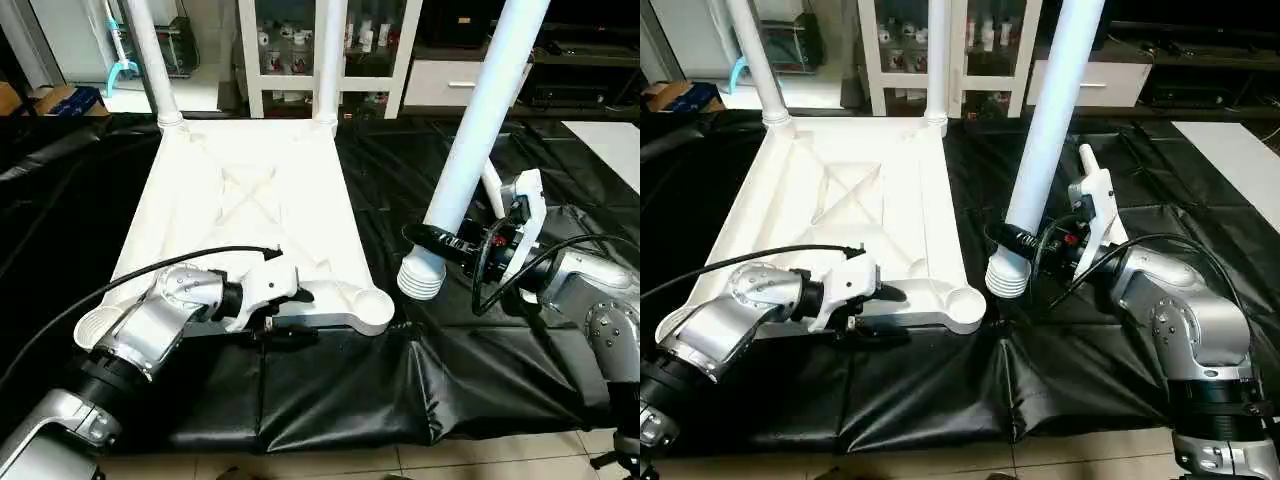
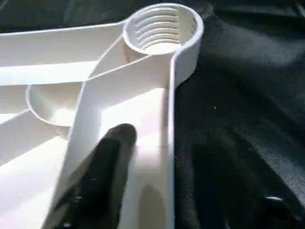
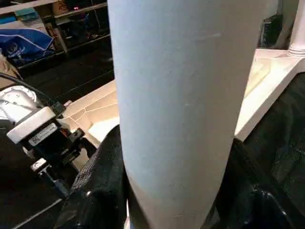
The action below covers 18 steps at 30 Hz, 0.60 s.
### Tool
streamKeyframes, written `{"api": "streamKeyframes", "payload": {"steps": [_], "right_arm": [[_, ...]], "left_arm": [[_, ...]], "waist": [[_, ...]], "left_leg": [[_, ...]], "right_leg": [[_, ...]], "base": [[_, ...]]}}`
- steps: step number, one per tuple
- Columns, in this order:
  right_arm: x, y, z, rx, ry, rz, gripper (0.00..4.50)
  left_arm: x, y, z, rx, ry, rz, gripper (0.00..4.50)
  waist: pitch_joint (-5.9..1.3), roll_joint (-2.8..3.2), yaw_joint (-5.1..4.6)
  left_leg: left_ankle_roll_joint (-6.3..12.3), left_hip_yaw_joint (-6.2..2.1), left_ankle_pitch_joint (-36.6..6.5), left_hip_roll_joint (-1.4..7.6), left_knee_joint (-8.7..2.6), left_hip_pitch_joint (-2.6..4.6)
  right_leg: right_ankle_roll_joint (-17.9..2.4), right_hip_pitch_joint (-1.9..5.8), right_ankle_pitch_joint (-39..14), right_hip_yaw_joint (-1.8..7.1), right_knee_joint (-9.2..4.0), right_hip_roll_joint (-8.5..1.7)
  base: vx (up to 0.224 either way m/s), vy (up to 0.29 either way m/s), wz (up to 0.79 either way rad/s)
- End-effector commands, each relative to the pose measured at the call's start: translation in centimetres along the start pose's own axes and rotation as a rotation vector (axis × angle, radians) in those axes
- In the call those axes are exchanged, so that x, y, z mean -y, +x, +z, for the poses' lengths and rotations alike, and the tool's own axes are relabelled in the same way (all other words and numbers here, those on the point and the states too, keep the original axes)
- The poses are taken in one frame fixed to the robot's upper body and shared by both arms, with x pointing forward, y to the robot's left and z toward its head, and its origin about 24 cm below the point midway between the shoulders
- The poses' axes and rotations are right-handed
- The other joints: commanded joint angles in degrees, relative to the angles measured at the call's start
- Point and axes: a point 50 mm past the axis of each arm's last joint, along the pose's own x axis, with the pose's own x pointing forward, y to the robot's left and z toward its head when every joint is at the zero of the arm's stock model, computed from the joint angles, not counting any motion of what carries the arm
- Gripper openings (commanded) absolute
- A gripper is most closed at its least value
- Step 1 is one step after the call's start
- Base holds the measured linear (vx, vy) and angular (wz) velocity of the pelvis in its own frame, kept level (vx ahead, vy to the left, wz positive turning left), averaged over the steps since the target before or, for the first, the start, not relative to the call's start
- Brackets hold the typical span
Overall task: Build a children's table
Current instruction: Insert table leg to table base
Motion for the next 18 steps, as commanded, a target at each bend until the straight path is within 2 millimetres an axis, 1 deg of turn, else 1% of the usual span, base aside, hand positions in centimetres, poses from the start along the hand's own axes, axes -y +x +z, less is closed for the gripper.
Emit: {"api": "streamKeyframes", "payload": {"steps": [1, 2, 5, 7, 11, 12, 13, 15, 16, 17, 18], "right_arm": [[-0.16, -0.02, 0.82, 0.003, -0.042, 0.014, 1.87], [-0.15, -0.02, 0.82, 0.003, -0.043, 0.014, 1.87], [-0.17, -0.04, 0.83, 0.003, -0.044, 0.014, 1.87], [-0.19, -0.04, 0.83, 0.003, -0.046, 0.014, 1.87], [-0.22, -0.01, 0.87, 0.004, -0.049, 0.016, 1.87], [-0.24, 0.01, 0.87, 0.004, -0.049, 0.017, 1.87], [-0.24, 0.01, 0.87, 0.004, -0.050, 0.017, 1.87], [-0.26, 0.02, 0.87, 0.004, -0.050, 0.018, 1.87], [-0.29, 0.01, 0.88, 0.003, -0.050, 0.020, 1.87], [-0.29, 0.01, 0.88, 0.003, -0.051, 0.020, 1.87], [-0.29, 0.01, 0.88, 0.002, -0.051, 0.020, 1.87]], "left_arm": [[-0.41, -0.55, 0.07, -0.026, 0.030, -0.007, 2.43], [-0.40, -0.63, -0.01, -0.034, 0.036, -0.011, 2.27], [-0.34, -0.77, -0.21, -0.050, 0.044, -0.022, 2.15], [-0.35, -0.92, -0.38, -0.056, 0.044, -0.021, 1.87], [-0.50, -1.04, -0.38, -0.051, 0.037, -0.014, 1.74], [-0.53, -1.05, -0.37, -0.050, 0.037, -0.013, 1.65], [-0.55, -1.06, -0.36, -0.050, 0.037, -0.012, 1.43], [-0.57, -1.03, -0.34, -0.048, 0.038, -0.012, 1.39], [-0.55, -0.96, -0.33, -0.048, 0.039, -0.015, 1.34], [-0.55, -0.94, -0.33, -0.047, 0.039, -0.016, 1.09], [-0.54, -0.93, -0.33, -0.047, 0.039, -0.016, 1.01]], "waist": [[-4.05, 0.19, 0.00], [-4.07, 0.19, 0.02], [-4.01, 0.22, 0.00], [-3.99, 0.27, 0.03], [-3.96, 0.26, 0.06], [-3.98, 0.22, 0.00], [-3.98, 0.24, 0.03], [-3.95, 0.24, 0.00], [-3.90, 0.34, -0.01], [-3.92, 0.29, -0.01], [-3.92, 0.28, 0.00]], "left_leg": [[-0.85, 0.17, -14.5, 0.50, -4.71, 0.90], [-0.81, 0.18, -14.5, 0.48, -4.70, 0.92], [-0.91, 0.15, -14.9, 0.55, -4.80, 0.98], [-0.99, 0.18, -15.2, 0.56, -4.78, 1.05], [-1.17, 0.14, -15.8, 0.55, -4.84, 1.02], [-1.14, 0.13, -15.8, 0.55, -4.85, 1.00], [-1.11, 0.15, -15.7, 0.56, -4.83, 1.01], [-1.09, 0.15, -15.7, 0.57, -4.85, 0.99], [-1.12, 0.15, -16.0, 0.57, -4.87, 1.04], [-1.16, 0.12, -16.1, 0.57, -4.89, 1.04], [-1.17, 0.12, -16.1, 0.56, -4.89, 1.02]], "right_leg": [[-10.6, 2.73, -16.1, 1.63, -4.66, -2.35], [-10.6, 2.71, -16.1, 1.63, -4.71, -2.38], [-10.6, 2.64, -16.3, 1.63, -4.70, -2.36], [-10.7, 2.55, -16.6, 1.65, -4.72, -2.37], [-10.6, 2.56, -17.3, 1.65, -4.80, -2.43], [-10.6, 2.58, -17.3, 1.64, -4.79, -2.43], [-10.6, 2.54, -17.2, 1.65, -4.80, -2.43], [-10.7, 2.54, -17.1, 1.66, -4.81, -2.42], [-10.6, 2.47, -17.4, 1.65, -4.87, -2.40], [-10.6, 2.51, -17.4, 1.63, -4.84, -2.40], [-10.6, 2.52, -17.5, 1.64, -4.85, -2.42]], "base": [[0.000, 0.000, 0.00], [0.000, 0.000, 0.00], [0.000, 0.000, 0.00], [0.000, 0.000, 0.00], [0.000, 0.000, 0.00], [0.000, 0.000, 0.00], [0.000, 0.000, 0.00], [0.000, 0.000, 0.00], [0.000, 0.000, 0.00], [0.000, 0.000, 0.00], [0.000, 0.000, 0.00]]}}
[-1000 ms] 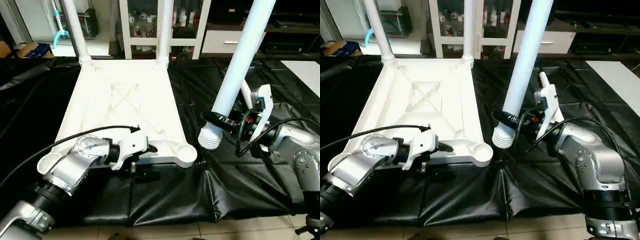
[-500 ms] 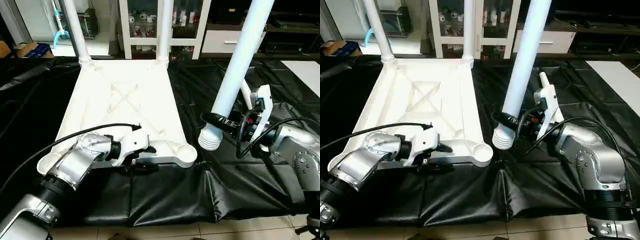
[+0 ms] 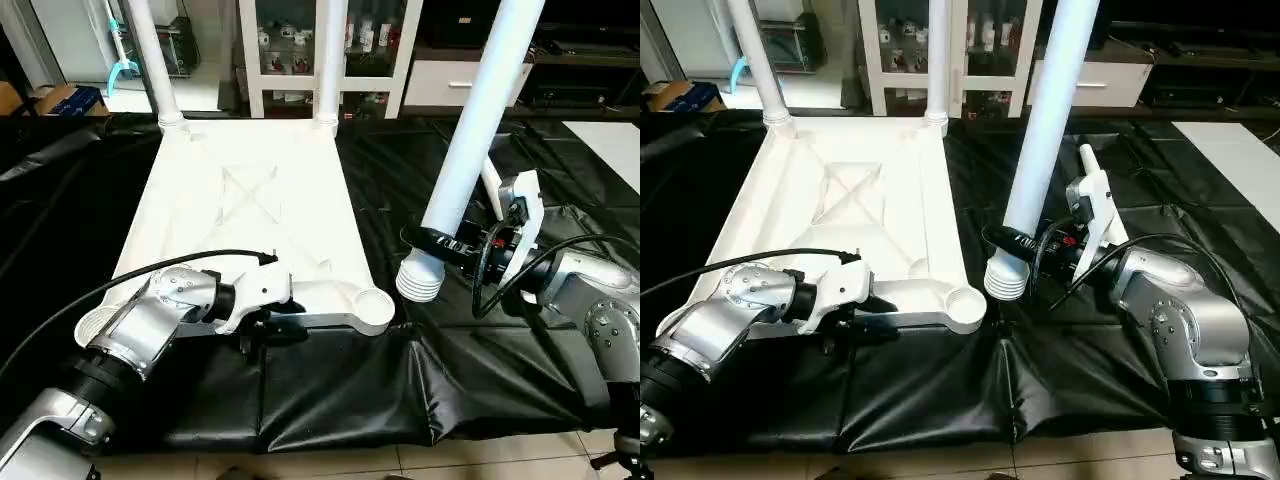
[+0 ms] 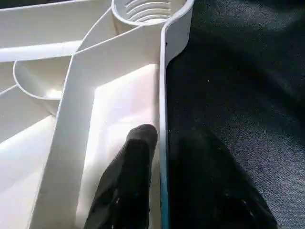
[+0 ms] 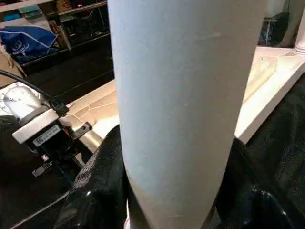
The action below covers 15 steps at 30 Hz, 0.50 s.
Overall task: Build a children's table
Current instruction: Insert table leg to table base
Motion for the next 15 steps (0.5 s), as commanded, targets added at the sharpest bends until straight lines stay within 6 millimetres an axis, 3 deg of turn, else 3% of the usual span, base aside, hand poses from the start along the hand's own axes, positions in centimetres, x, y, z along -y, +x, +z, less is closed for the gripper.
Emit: {"api": "streamKeyframes", "payload": {"steps": [1, 4, 5, 8, 10, 15], "right_arm": [[-0.2, 0.0, 0.9, 0.009, -0.050, 0.009, 1.87], [-0.2, -0.1, 1.0, 0.009, -0.052, 0.009, 1.87], [-0.2, -0.1, 1.0, 0.009, -0.052, 0.009, 1.87], [-0.3, -0.1, 1.0, 0.011, -0.051, 0.013, 1.87], [-0.3, 0.0, 1.0, 0.010, -0.045, 0.017, 1.87], [-0.2, -0.1, -0.5, -0.066, 0.142, 0.004, 1.87]], "left_arm": [[-0.5, -0.3, 0.3, -0.006, 0.013, 0.013, 1.01], [-0.4, -0.3, 0.2, -0.013, 0.019, 0.006, 0.93], [-0.4, -0.3, 0.2, -0.016, 0.021, 0.006, 0.62], [-0.4, -0.3, 0.0, -0.028, 0.026, 0.007, 0.52], [-0.4, -0.3, -0.1, -0.034, 0.027, 0.005, 0.21], [0.2, -0.3, -0.5, -0.043, 0.016, -0.007, 0.06]], "waist": [[-3.90, 0.24, -0.03], [-3.85, 0.34, -0.06], [-3.87, 0.30, -0.04], [-3.84, 0.31, -0.07], [-3.82, 0.26, -0.02], [-3.83, 0.33, -0.07]], "left_leg": [[-1.13, 0.13, -16.2, 0.55, -4.89, 1.00], [-1.21, 0.10, -16.7, 0.58, -4.92, 1.09], [-1.20, 0.10, -16.6, 0.56, -4.91, 1.05], [-1.16, 0.12, -16.7, 0.53, -4.91, 1.02], [-1.19, 0.14, -17.3, 0.56, -4.90, 1.18], [-1.42, -0.07, -17.1, 0.56, -5.12, 1.06]], "right_leg": [[-10.5, 2.53, -17.6, 1.65, -4.85, -2.40], [-10.4, 2.44, -18.2, 1.64, -4.93, -2.40], [-10.4, 2.48, -18.1, 1.66, -4.94, -2.41], [-10.4, 2.42, -18.3, 1.66, -4.98, -2.37], [-10.3, 2.30, -19.1, 1.66, -5.11, -2.40], [-10.3, 2.52, -18.9, 1.64, -4.97, -2.36]], "base": [[0.000, 0.000, 0.00], [0.000, 0.000, 0.00], [0.000, 0.000, 0.00], [0.000, 0.000, 0.00], [0.000, 0.000, 0.00], [0.000, 0.000, 0.00]]}}
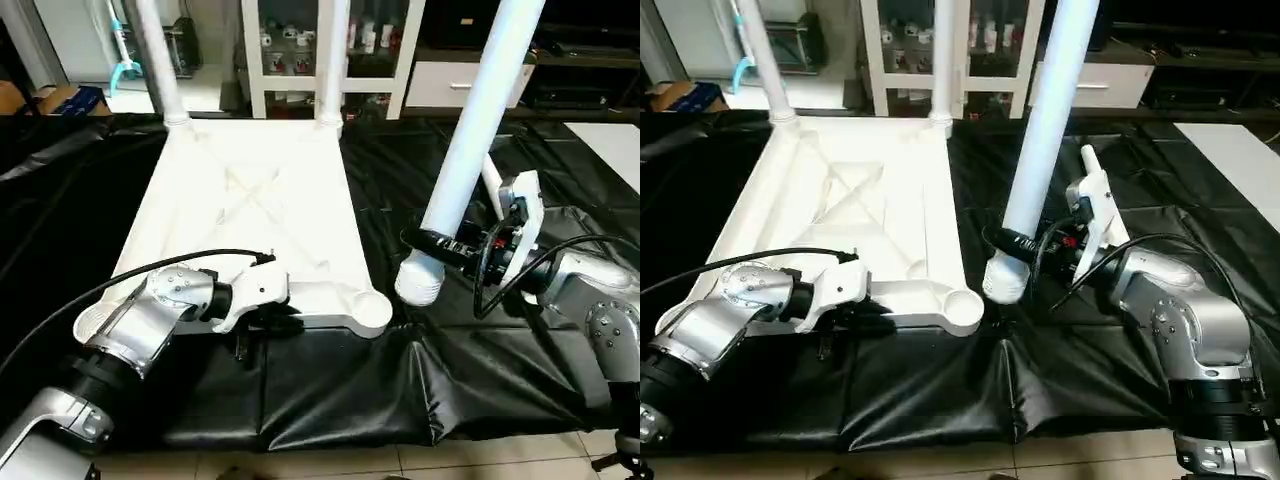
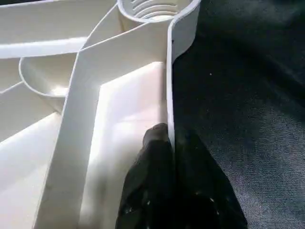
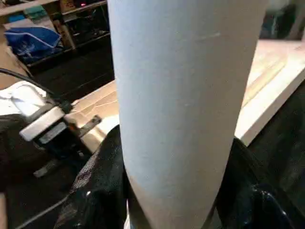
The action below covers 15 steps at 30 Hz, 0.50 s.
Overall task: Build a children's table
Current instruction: Insert table leg to table base
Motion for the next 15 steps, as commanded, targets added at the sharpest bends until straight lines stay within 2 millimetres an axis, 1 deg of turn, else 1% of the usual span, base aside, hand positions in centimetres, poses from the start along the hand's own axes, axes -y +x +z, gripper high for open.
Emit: {"api": "streamKeyframes", "payload": {"steps": [1, 3, 4, 5, 6, 7, 9, 11, 12, 13, 14, 15], "right_arm": [[0.1, -0.1, 0.0, -0.022, 0.055, -0.017, 1.87], [0.5, 0.1, -0.1, 0.022, 0.153, -0.031, 1.87], [0.7, 0.3, 0.0, 0.049, 0.207, -0.031, 1.87], [0.8, 0.5, 0.0, 0.071, 0.250, -0.025, 1.87], [0.9, 0.7, 0.1, 0.083, 0.276, -0.020, 1.87], [0.9, 0.8, 0.2, 0.085, 0.279, -0.020, 1.87], [0.9, 1.1, 0.3, 0.090, 0.281, -0.014, 1.87], [0.8, 1.6, 0.8, 0.110, 0.309, 0.007, 1.87], [0.8, 1.7, 1.0, 0.116, 0.318, 0.013, 1.87], [0.8, 1.8, 1.0, 0.116, 0.325, 0.015, 1.87], [0.7, 1.9, 1.1, 0.114, 0.333, 0.017, 1.87], [0.7, 1.9, 1.1, 0.114, 0.334, 0.017, 1.87]], "left_arm": [[0.4, 0.1, -0.3, -0.024, 0.008, -0.011, 0.06], [0.9, 0.1, -0.5, -0.026, -0.005, -0.016, 0.06], [1.2, 0.1, -0.6, -0.031, -0.014, -0.019, 0.06], [1.6, 0.0, -0.7, -0.035, -0.023, -0.025, 0.06], [2.0, -0.1, -0.8, -0.040, -0.032, -0.032, 0.06], [2.2, -0.1, -0.9, -0.044, -0.036, -0.035, 0.06], [2.7, -0.3, -1.2, -0.070, -0.048, -0.036, 0.06], [3.5, -0.8, -1.8, -0.135, -0.066, -0.012, 0.06], [3.7, -0.9, -1.9, -0.153, -0.074, 0.003, 0.06], [3.9, -1.1, -2.0, -0.168, -0.081, 0.014, 0.06], [4.1, -1.3, -2.1, -0.187, -0.090, 0.029, 0.06], [4.1, -1.3, -2.1, -0.187, -0.090, 0.029, 0.06]], "waist": [[-3.80, 0.31, -0.11], [-3.93, 0.35, -0.11], [-3.88, 0.39, -0.22], [-3.98, 0.36, -0.44], [-3.91, 0.27, -0.48], [-3.88, 0.27, -0.53], [-3.85, 0.40, -0.56], [-3.69, -0.40, -0.84], [-3.68, -0.27, -0.87], [-3.57, -0.18, -0.90], [-3.59, -0.40, -0.89], [-3.54, -0.53, -0.98]], "left_leg": [[-1.47, -0.02, -16.8, 0.56, -5.07, 1.00], [-1.55, 0.07, -16.3, 0.55, -4.97, 1.01], [-1.52, 0.07, -16.2, 0.51, -5.00, 0.94], [-1.70, -0.02, -15.5, 0.52, -4.95, 0.83], [-1.61, 0.00, -15.3, 0.51, -5.03, 0.75], [-1.67, 0.04, -14.9, 0.59, -5.02, 0.82], [-1.50, 0.28, -14.1, 0.57, -4.97, 1.01], [-0.90, 0.38, -12.6, 0.49, -5.15, 0.67], [-0.75, 0.30, -12.4, 0.47, -5.15, 0.69], [-0.63, 0.41, -12.4, 0.46, -5.15, 0.88], [-0.53, 0.41, -11.8, 0.47, -5.19, 0.84], [-0.45, 0.49, -11.5, 0.44, -5.22, 0.83]], "right_leg": [[-10.7, 2.45, -18.1, 1.63, -4.89, -2.32], [-11.2, 2.43, -16.9, 1.68, -4.76, -2.41], [-11.6, 2.43, -17.0, 1.66, -4.74, -2.47], [-11.9, 2.53, -16.2, 1.61, -4.47, -2.51], [-11.8, 2.53, -16.1, 1.56, -4.56, -2.41], [-11.9, 2.46, -15.4, 1.60, -4.41, -2.40], [-12.1, 2.36, -13.8, 1.66, -4.45, -2.21], [-12.3, 2.69, -12.5, 1.62, -4.24, -2.19], [-12.2, 2.76, -12.9, 1.62, -4.19, -2.25], [-11.9, 2.65, -14.3, 1.69, -4.46, -2.29], [-11.5, 2.77, -14.8, 1.71, -4.44, -2.34], [-11.4, 2.72, -15.0, 1.74, -4.59, -2.27]], "base": [[0.000, 0.000, 0.00], [0.000, 0.000, 0.00], [0.000, 0.000, 0.00], [0.000, 0.000, 0.00], [0.000, 0.000, 0.00], [0.000, 0.000, 0.00], [0.000, 0.000, 0.00], [0.000, 0.000, 0.00], [0.000, 0.000, 0.00], [0.000, 0.000, 0.00], [0.000, 0.000, 0.00], [0.000, 0.000, 0.00]]}}
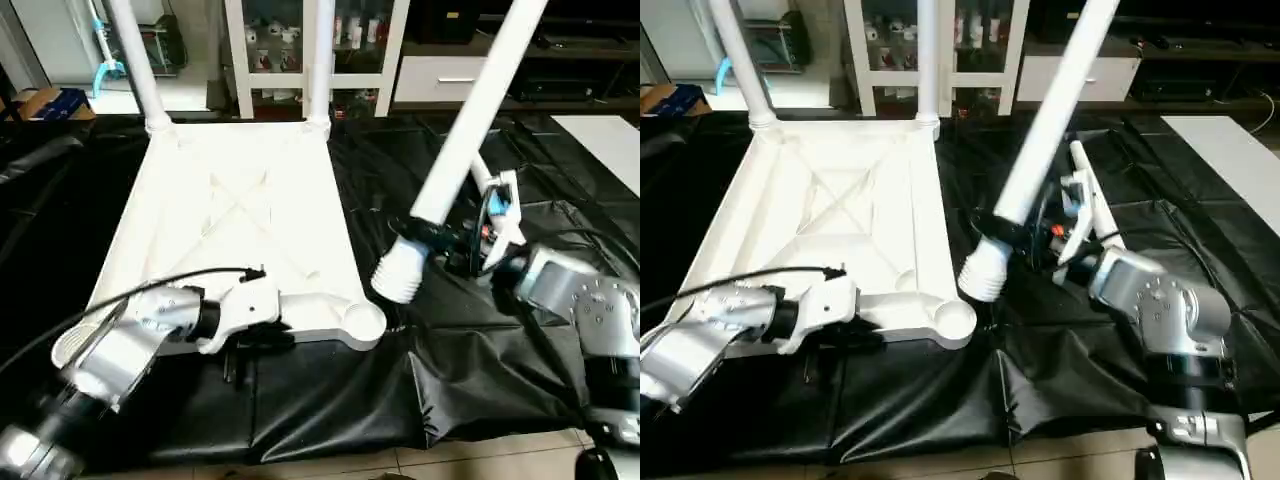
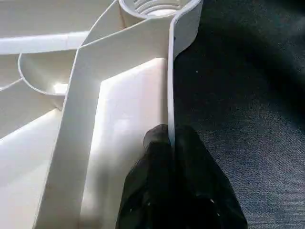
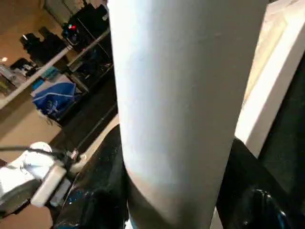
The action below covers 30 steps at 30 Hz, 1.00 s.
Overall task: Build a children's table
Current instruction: Insert table leg to table base
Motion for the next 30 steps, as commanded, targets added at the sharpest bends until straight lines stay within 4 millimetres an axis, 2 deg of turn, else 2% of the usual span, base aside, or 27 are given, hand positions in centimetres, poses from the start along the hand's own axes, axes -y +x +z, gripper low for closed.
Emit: {"api": "streamKeyframes", "payload": {"steps": [1, 2, 3, 5, 6, 7, 11, 15, 16, 20, 22, 30], "right_arm": [[0.0, -0.1, 0.4, 0.011, 0.015, -0.002, 1.87], [0.1, 0.0, 0.3, 0.003, 0.011, -0.004, 1.87], [0.1, 0.0, 0.3, 0.002, 0.010, -0.005, 1.87], [0.2, 0.3, -0.2, -0.037, -0.084, -0.025, 1.87], [0.2, 0.3, -0.2, -0.038, -0.087, -0.025, 1.87], [0.1, 0.6, -0.4, -0.058, -0.173, -0.025, 1.87], [-0.5, 1.4, -0.7, -0.060, -0.255, 0.021, 1.87], [-1.2, 2.1, -1.0, -0.054, -0.281, 0.079, 1.87], [-1.2, 2.3, -1.5, -0.087, -0.362, 0.083, 1.86], [-0.8, 2.2, -2.0, -0.094, -0.441, 0.091, 1.86], [-0.7, 2.2, -2.1, -0.086, -0.435, 0.097, 1.86], [0.1, 1.3, -3.3, -0.070, -0.489, 0.104, 1.86]], "left_arm": [[1.4, 0.2, -2.0, -0.125, -0.093, 0.005, 0.06], [1.4, 0.3, -1.9, -0.120, -0.105, 0.024, 0.06], [1.4, 0.3, -1.9, -0.119, -0.106, 0.025, 0.06], [0.9, 0.6, -1.3, -0.086, -0.116, 0.097, 0.06], [0.9, 0.7, -1.2, -0.085, -0.117, 0.098, 0.06], [0.7, 0.9, -0.7, -0.057, -0.097, 0.124, 0.06], [0.5, 1.2, 0.0, -0.022, -0.053, 0.133, 0.06], [0.6, 1.5, 0.7, 0.019, -0.026, 0.116, 0.02], [0.8, 1.6, 0.9, 0.031, -0.014, 0.097, 0.00], [0.8, 1.6, 0.9, 0.025, 0.007, 0.091, 0.00], [0.8, 1.7, 0.9, 0.025, 0.009, 0.092, 0.00], [0.5, 1.8, 0.9, 0.019, 0.011, 0.109, 0.00]], "waist": [[-3.34, -0.65, 0.31], [-3.27, -0.83, 0.18], [-3.25, -0.71, 0.19], [-3.14, -1.10, 0.17], [-3.16, -0.97, 0.22], [-3.07, -1.07, 0.21], [-2.80, -1.17, 0.17], [-2.50, -1.22, 0.04], [-2.48, -1.36, 0.00], [-2.40, -1.49, 0.01], [-2.36, -1.67, -0.07], [-2.19, -1.81, -0.18]], "left_leg": [[-0.39, 0.33, -11.2, 0.45, -4.29, 0.37], [-0.32, 0.34, -10.8, 0.47, -4.35, 0.31], [-0.40, 0.33, -10.8, 0.47, -4.36, 0.33], [-0.21, 0.49, -10.4, 0.50, -4.35, 0.41], [-0.28, 0.49, -10.5, 0.55, -4.36, 0.44], [-0.23, 0.49, -10.9, 0.52, -4.37, 0.41], [-0.09, 0.40, -12.4, 0.47, -4.44, 0.37], [-0.07, 0.27, -13.9, 0.60, -4.70, 0.47], [-0.13, 0.29, -14.2, 0.61, -4.66, 0.46], [0.01, 0.28, -14.3, 0.68, -4.76, 0.41], [0.34, 0.31, -14.1, 0.66, -4.77, 0.39], [0.93, 0.32, -14.6, 0.71, -4.92, 0.36]], "right_leg": [[-11.0, 2.71, -15.3, 1.66, -4.22, -2.27], [-10.9, 2.70, -15.0, 1.67, -4.35, -2.27], [-10.9, 2.68, -15.1, 1.66, -4.28, -2.24], [-10.9, 2.51, -14.1, 1.68, -4.35, -2.11], [-11.0, 2.48, -14.1, 1.68, -4.26, -2.15], [-10.8, 2.51, -14.5, 1.70, -4.39, -2.21], [-9.3, 2.40, -17.2, 1.83, -4.87, -2.29], [-9.2, 2.11, -18.2, 1.77, -4.93, -2.15], [-9.2, 2.09, -18.3, 1.80, -4.96, -2.15], [-9.1, 2.10, -18.2, 1.87, -4.96, -2.23], [-9.3, 2.11, -17.8, 1.87, -4.95, -2.22], [-9.0, 2.05, -19.1, 1.86, -5.25, -2.24]], "base": [[0.000, 0.000, 0.00], [0.000, 0.000, 0.00], [0.000, 0.000, 0.00], [0.000, 0.000, 0.00], [0.000, 0.000, 0.00], [0.000, 0.000, 0.00], [0.000, 0.000, 0.00], [0.000, 0.000, 0.00], [0.000, 0.000, 0.00], [0.000, 0.000, 0.00], [0.000, 0.000, 0.00], [0.000, 0.000, 0.00]]}}
